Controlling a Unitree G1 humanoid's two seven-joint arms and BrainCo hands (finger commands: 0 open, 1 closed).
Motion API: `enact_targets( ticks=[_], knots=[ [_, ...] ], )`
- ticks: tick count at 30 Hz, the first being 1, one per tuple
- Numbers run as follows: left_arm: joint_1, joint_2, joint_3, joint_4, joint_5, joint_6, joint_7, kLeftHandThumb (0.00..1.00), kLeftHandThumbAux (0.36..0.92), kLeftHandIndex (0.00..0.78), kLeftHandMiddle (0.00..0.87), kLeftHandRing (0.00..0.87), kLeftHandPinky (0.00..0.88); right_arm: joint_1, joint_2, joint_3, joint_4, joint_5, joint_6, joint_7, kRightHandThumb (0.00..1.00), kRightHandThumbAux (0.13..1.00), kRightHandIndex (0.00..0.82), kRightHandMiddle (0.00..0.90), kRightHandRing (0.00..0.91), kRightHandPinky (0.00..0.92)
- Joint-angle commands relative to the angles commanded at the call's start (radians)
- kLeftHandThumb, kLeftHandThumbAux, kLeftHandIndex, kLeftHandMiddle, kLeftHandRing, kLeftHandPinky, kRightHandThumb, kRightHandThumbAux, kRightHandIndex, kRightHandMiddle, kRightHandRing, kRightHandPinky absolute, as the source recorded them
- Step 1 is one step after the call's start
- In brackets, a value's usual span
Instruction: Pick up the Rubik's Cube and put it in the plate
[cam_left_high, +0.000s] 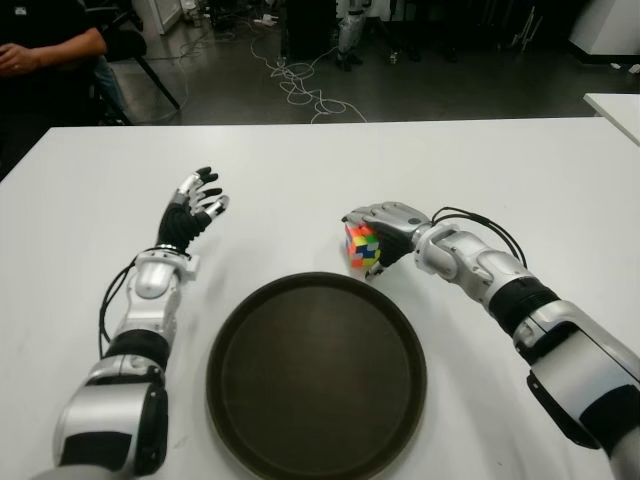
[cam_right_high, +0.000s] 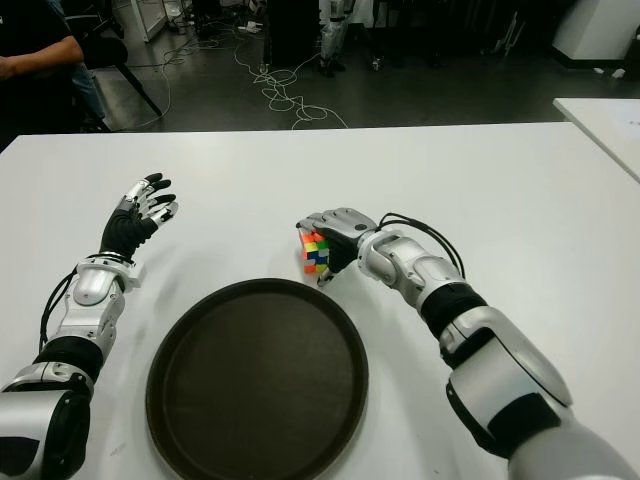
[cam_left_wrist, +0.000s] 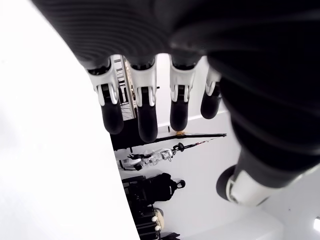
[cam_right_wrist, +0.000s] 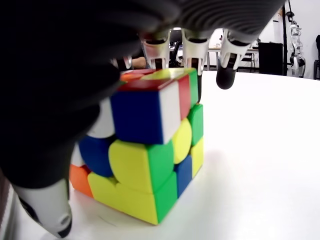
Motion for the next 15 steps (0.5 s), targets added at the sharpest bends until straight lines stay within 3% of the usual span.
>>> enact_targets(
  ticks=[9,11,15],
  knots=[
    [-0.004,0.001,0.001,0.006,0.002,-0.007,-0.002,0.237,0.672,0.091,0.155,0.159,0.191,-0.003,0.008,0.0,0.01,0.002,0.006,-0.008,0.0,0.742,0.14,0.159,0.175,0.178],
    [-0.004,0.001,0.0,0.007,0.003,-0.01,-0.001,0.233,0.668,0.091,0.154,0.159,0.187,-0.004,0.007,0.001,0.014,0.0,0.002,-0.017,0.0,0.765,0.16,0.18,0.201,0.216],
    [-0.005,0.001,0.001,0.011,0.002,-0.017,-0.002,0.224,0.66,0.092,0.158,0.161,0.184,-0.002,0.004,0.003,0.015,-0.009,-0.007,-0.061,0.0,0.863,0.268,0.295,0.339,0.386]
  ],
)
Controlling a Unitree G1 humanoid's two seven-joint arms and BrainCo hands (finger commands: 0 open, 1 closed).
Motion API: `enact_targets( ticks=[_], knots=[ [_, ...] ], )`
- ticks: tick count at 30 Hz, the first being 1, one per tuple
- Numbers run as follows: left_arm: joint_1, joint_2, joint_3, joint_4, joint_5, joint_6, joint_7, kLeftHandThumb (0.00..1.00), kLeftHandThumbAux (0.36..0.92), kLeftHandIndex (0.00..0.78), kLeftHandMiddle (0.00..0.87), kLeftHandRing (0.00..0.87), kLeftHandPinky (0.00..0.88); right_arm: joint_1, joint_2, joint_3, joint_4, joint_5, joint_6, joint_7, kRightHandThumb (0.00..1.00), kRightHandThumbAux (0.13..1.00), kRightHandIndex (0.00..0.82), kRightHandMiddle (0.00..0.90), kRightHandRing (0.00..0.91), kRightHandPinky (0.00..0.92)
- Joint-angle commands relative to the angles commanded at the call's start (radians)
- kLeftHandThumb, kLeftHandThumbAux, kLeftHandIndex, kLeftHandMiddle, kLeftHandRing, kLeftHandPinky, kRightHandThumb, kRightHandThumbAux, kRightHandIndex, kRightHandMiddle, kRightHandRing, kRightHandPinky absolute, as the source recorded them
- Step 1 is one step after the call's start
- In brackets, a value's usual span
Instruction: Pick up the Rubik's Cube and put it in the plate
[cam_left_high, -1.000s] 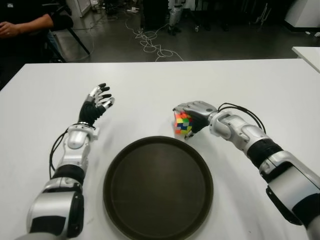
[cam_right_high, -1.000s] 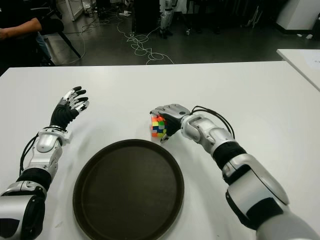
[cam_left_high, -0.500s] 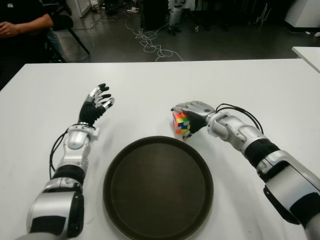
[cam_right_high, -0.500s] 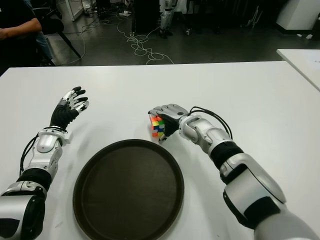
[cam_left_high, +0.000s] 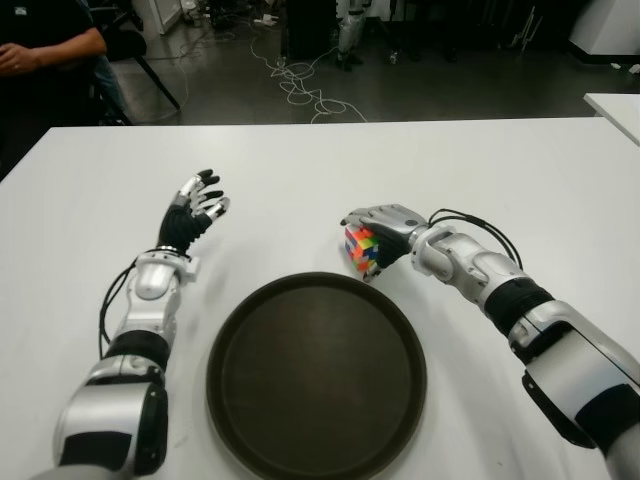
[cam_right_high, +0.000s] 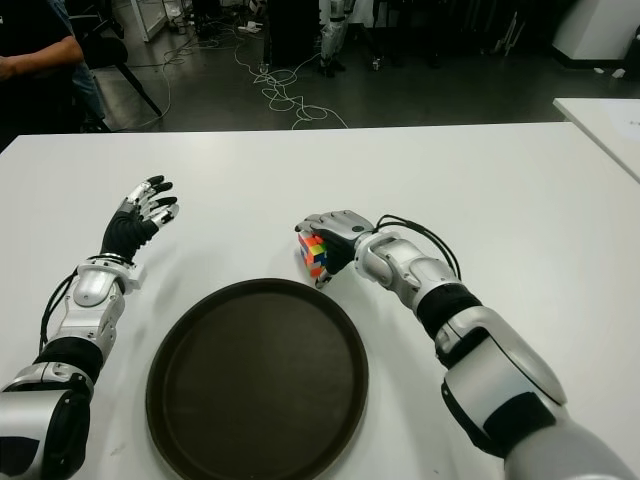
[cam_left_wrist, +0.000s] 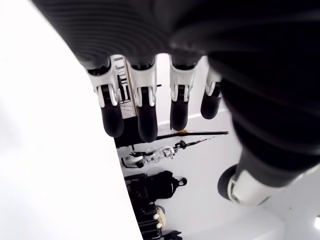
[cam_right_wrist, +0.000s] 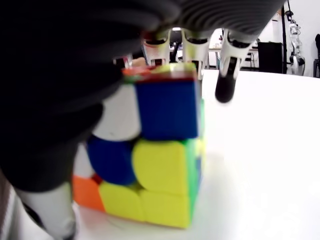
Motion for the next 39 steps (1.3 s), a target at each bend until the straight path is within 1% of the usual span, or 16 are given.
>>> enact_targets(
  ticks=[1,2,3,4,7,10,15,22,30,39],
  knots=[
    [0.0,0.0,0.001,0.002,-0.001,-0.001,0.0,0.223,0.657,0.096,0.163,0.167,0.192,0.001,-0.001,0.001,0.0,-0.003,0.0,-0.015,0.244,0.82,0.32,0.357,0.398,0.436],
    [-0.002,-0.001,0.001,0.004,-0.002,-0.002,0.001,0.224,0.656,0.097,0.165,0.169,0.195,0.001,0.0,0.0,0.002,-0.005,0.003,-0.031,0.331,0.804,0.339,0.379,0.419,0.454],
    [-0.003,-0.002,0.002,0.006,-0.002,-0.002,0.001,0.224,0.653,0.099,0.168,0.172,0.198,0.002,0.0,0.0,0.005,-0.007,0.005,-0.043,0.458,0.781,0.364,0.407,0.446,0.475],
    [-0.003,-0.002,0.002,0.007,-0.003,-0.002,0.002,0.224,0.651,0.101,0.17,0.175,0.2,0.002,0.002,-0.002,0.008,-0.009,0.009,-0.056,0.539,0.766,0.381,0.425,0.463,0.489],
    [-0.005,-0.003,0.004,0.009,-0.003,-0.001,0.004,0.225,0.651,0.101,0.169,0.174,0.192,0.001,0.007,-0.006,0.017,-0.013,0.021,-0.086,0.64,0.747,0.401,0.454,0.491,0.514],
    [-0.006,-0.004,0.004,0.01,-0.004,0.0,0.005,0.223,0.648,0.1,0.168,0.171,0.181,0.001,0.015,-0.009,0.028,-0.016,0.038,-0.117,0.673,0.741,0.407,0.465,0.499,0.521],
    [-0.006,-0.005,0.005,0.012,-0.005,-0.001,0.006,0.213,0.643,0.096,0.165,0.166,0.169,0.002,0.027,-0.019,0.038,-0.005,0.068,-0.146,0.687,0.739,0.412,0.488,0.511,0.531],
    [-0.006,-0.006,0.006,0.012,-0.006,-0.001,0.005,0.229,0.648,0.098,0.167,0.172,0.2,0.002,0.033,-0.025,0.04,0.002,0.081,-0.15,0.691,0.739,0.411,0.501,0.51,0.541],
    [-0.004,-0.004,0.007,0.011,-0.008,-0.007,0.002,0.23,0.657,0.088,0.153,0.159,0.2,0.002,0.038,-0.033,0.037,0.01,0.091,-0.131,0.694,0.739,0.411,0.492,0.494,0.543],
    [-0.006,-0.003,0.009,0.012,-0.009,-0.002,-0.001,0.236,0.657,0.094,0.164,0.171,0.206,-0.003,0.045,-0.033,0.045,0.008,0.099,-0.127,0.696,0.738,0.411,0.482,0.497,0.553]
  ],
)
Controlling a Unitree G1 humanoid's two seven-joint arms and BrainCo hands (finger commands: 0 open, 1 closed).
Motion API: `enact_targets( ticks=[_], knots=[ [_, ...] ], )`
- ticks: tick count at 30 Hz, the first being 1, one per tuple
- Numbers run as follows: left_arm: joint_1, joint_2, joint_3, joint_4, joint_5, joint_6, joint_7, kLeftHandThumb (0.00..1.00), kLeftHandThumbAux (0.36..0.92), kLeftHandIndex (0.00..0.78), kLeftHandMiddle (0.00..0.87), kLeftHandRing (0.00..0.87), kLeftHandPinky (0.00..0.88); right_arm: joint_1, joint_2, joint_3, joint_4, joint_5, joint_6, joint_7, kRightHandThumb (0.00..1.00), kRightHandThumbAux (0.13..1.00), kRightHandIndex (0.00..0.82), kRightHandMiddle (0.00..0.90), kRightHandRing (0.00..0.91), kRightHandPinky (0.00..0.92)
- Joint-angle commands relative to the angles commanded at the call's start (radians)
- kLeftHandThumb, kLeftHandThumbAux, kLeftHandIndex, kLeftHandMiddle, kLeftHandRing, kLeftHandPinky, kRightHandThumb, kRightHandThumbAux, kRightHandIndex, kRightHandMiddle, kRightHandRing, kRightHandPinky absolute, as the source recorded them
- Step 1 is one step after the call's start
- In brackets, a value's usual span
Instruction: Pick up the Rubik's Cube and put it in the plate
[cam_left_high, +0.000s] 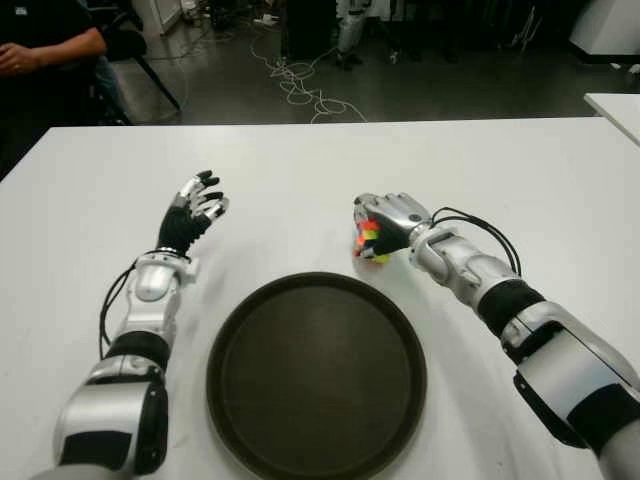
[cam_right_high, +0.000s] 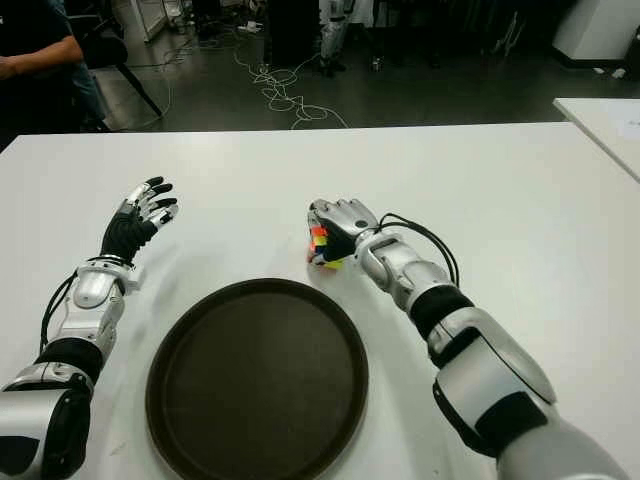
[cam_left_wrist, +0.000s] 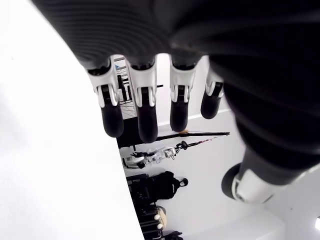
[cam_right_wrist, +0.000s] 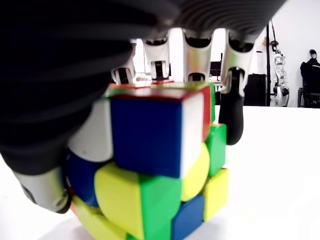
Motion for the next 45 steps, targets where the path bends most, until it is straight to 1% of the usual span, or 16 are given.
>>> enact_targets(
  ticks=[8,17,20,25,28,29,33,38,41,43,44,45],
  knots=[
    [-0.001,0.003,-0.001,0.004,0.003,0.002,0.004,0.233,0.665,0.093,0.161,0.166,0.194,-0.001,0.003,-0.004,0.005,0.004,-0.007,0.0,0.694,0.738,0.411,0.469,0.481,0.529],
    [-0.002,0.004,-0.003,0.006,0.006,0.004,0.006,0.234,0.66,0.096,0.162,0.167,0.19,-0.003,-0.001,-0.002,0.013,-0.002,-0.022,-0.02,0.693,0.738,0.411,0.474,0.49,0.524],
    [-0.002,0.004,-0.004,0.008,0.008,0.007,0.009,0.237,0.665,0.095,0.162,0.164,0.185,-0.006,-0.008,-0.005,0.008,-0.003,-0.025,-0.028,0.691,0.738,0.411,0.48,0.5,0.528],
    [-0.004,0.004,-0.004,0.011,0.01,0.008,0.013,0.231,0.672,0.096,0.164,0.164,0.177,-0.002,-0.034,-0.021,-0.036,0.002,-0.035,-0.046,0.691,0.738,0.412,0.487,0.514,0.534],
    [-0.006,0.005,-0.004,0.011,0.01,0.008,0.012,0.226,0.669,0.094,0.161,0.163,0.179,0.02,-0.065,-0.048,-0.12,0.006,-0.034,-0.078,0.691,0.738,0.411,0.486,0.519,0.534],
    [-0.005,0.005,-0.004,0.012,0.01,0.007,0.011,0.225,0.668,0.094,0.16,0.163,0.18,0.032,-0.08,-0.061,-0.169,0.007,-0.031,-0.085,0.691,0.738,0.411,0.485,0.519,0.531],
    [-0.006,0.005,-0.004,0.012,0.009,0.006,0.008,0.229,0.662,0.092,0.157,0.161,0.179,0.08,-0.116,-0.103,-0.313,0.006,-0.01,-0.093,0.691,0.737,0.411,0.475,0.505,0.529],
    [-0.006,0.005,-0.003,0.013,0.006,0.003,0.003,0.223,0.644,0.091,0.156,0.163,0.196,0.13,-0.14,-0.136,-0.406,-0.003,-0.007,-0.133,0.695,0.736,0.412,0.461,0.489,0.533],
    [-0.006,0.004,-0.001,0.012,0.004,0.004,0.0,0.222,0.644,0.092,0.158,0.166,0.196,0.148,-0.156,-0.161,-0.468,-0.001,-0.019,-0.156,0.696,0.735,0.412,0.461,0.499,0.549],
    [-0.006,0.003,0.0,0.01,0.003,0.005,-0.001,0.227,0.648,0.091,0.157,0.166,0.191,0.158,-0.158,-0.171,-0.493,-0.002,-0.026,-0.168,0.697,0.734,0.412,0.465,0.512,0.564],
    [-0.006,0.003,0.0,0.009,0.002,0.006,-0.002,0.231,0.653,0.09,0.158,0.165,0.19,0.162,-0.158,-0.175,-0.501,-0.002,-0.029,-0.172,0.742,0.722,0.393,0.477,0.526,0.581],
    [-0.006,0.003,0.0,0.009,0.001,0.006,-0.002,0.233,0.654,0.09,0.158,0.165,0.189,0.165,-0.158,-0.177,-0.506,-0.003,-0.03,-0.175,0.758,0.718,0.387,0.481,0.531,0.587]
  ],
)
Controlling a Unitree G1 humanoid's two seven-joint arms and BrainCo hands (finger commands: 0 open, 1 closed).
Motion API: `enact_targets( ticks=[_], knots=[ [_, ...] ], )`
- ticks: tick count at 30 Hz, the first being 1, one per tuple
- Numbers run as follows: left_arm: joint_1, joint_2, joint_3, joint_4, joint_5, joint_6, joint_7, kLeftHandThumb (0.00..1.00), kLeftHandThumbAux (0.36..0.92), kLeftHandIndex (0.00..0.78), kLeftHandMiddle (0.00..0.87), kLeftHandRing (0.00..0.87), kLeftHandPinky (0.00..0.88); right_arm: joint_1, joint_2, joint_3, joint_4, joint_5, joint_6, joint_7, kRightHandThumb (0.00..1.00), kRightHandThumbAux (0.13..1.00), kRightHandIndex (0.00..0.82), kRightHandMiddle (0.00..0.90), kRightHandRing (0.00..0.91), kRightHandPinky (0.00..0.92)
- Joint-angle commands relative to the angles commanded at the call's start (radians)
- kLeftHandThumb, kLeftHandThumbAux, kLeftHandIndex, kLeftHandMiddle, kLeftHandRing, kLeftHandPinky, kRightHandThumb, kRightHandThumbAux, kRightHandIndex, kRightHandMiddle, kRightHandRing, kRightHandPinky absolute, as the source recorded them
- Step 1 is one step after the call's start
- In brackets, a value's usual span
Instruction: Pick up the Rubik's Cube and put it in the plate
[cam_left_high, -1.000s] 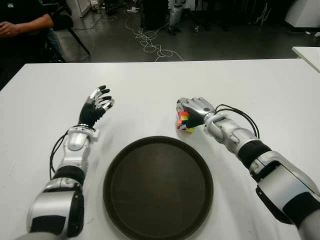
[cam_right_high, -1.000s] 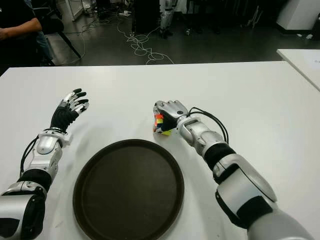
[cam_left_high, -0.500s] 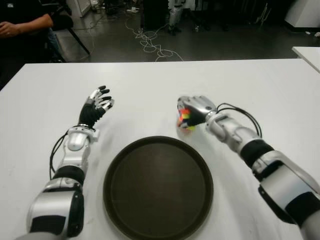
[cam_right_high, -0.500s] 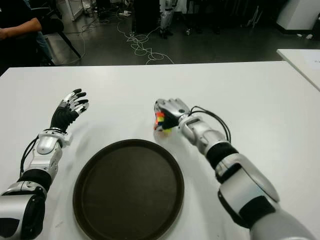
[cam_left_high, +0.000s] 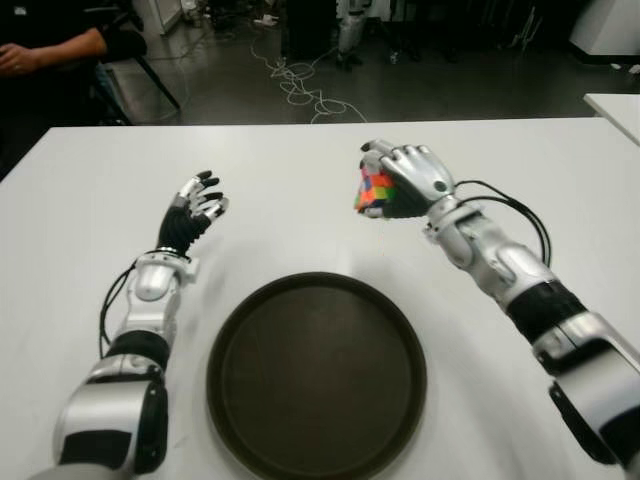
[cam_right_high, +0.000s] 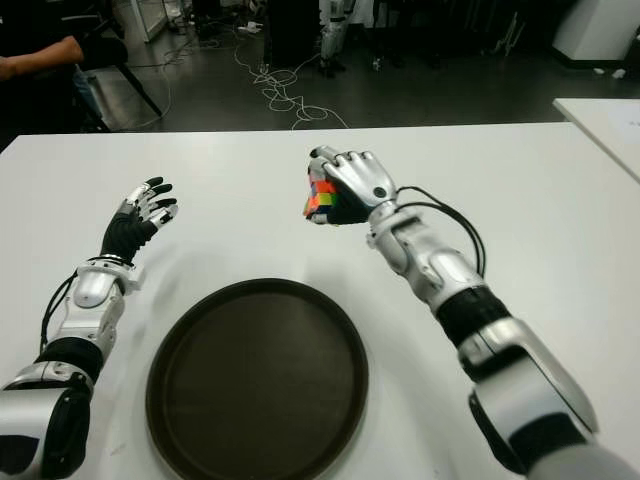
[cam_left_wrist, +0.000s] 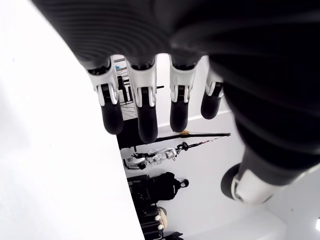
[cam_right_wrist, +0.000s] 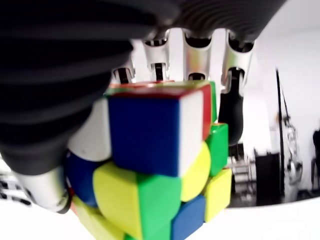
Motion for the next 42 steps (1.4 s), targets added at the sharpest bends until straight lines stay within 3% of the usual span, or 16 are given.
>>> enact_targets(
  ticks=[12,16,24,28,33,35,39,42],
  knots=[
    [-0.004,0.005,-0.003,0.011,0.005,0.012,0.002,0.222,0.645,0.085,0.156,0.162,0.184,0.05,-0.013,-0.045,-0.091,0.008,-0.06,-0.041,0.828,0.697,0.358,0.54,0.639,0.719],
    [-0.005,0.006,-0.003,0.012,0.005,0.007,-0.002,0.214,0.629,0.087,0.158,0.166,0.186,0.064,-0.005,-0.06,-0.109,0.011,-0.07,-0.054,0.84,0.685,0.412,0.491,0.655,0.736],
    [-0.005,0.008,-0.005,0.015,0.01,0.002,-0.001,0.217,0.627,0.088,0.155,0.166,0.203,0.094,0.001,-0.072,-0.153,0.012,-0.1,-0.066,0.845,0.681,0.425,0.479,0.673,0.75],
    [-0.007,0.009,-0.008,0.019,0.015,0.003,0.007,0.219,0.629,0.088,0.156,0.165,0.202,0.114,0.032,-0.053,-0.165,0.018,-0.132,-0.058,0.835,0.692,0.371,0.526,0.67,0.748],
    [-0.01,0.007,-0.006,0.022,0.017,-0.001,0.008,0.222,0.637,0.086,0.156,0.164,0.203,0.113,0.086,-0.008,-0.106,0.01,-0.169,-0.048,0.835,0.691,0.374,0.527,0.662,0.738],
    [-0.011,0.006,-0.006,0.021,0.016,0.0,0.008,0.224,0.644,0.087,0.157,0.163,0.202,0.115,0.09,0.006,-0.085,0.012,-0.188,-0.032,0.833,0.693,0.366,0.535,0.661,0.735],
    [-0.011,0.003,-0.005,0.021,0.016,0.001,0.012,0.23,0.661,0.092,0.164,0.168,0.195,0.166,0.067,0.05,-0.16,0.059,-0.242,0.127,0.832,0.694,0.363,0.542,0.662,0.726],
    [-0.014,0.001,-0.005,0.023,0.016,0.004,0.015,0.222,0.65,0.092,0.163,0.169,0.198,0.179,0.058,0.062,-0.194,0.097,-0.269,0.221,0.838,0.686,0.407,0.501,0.668,0.716]
  ],
)
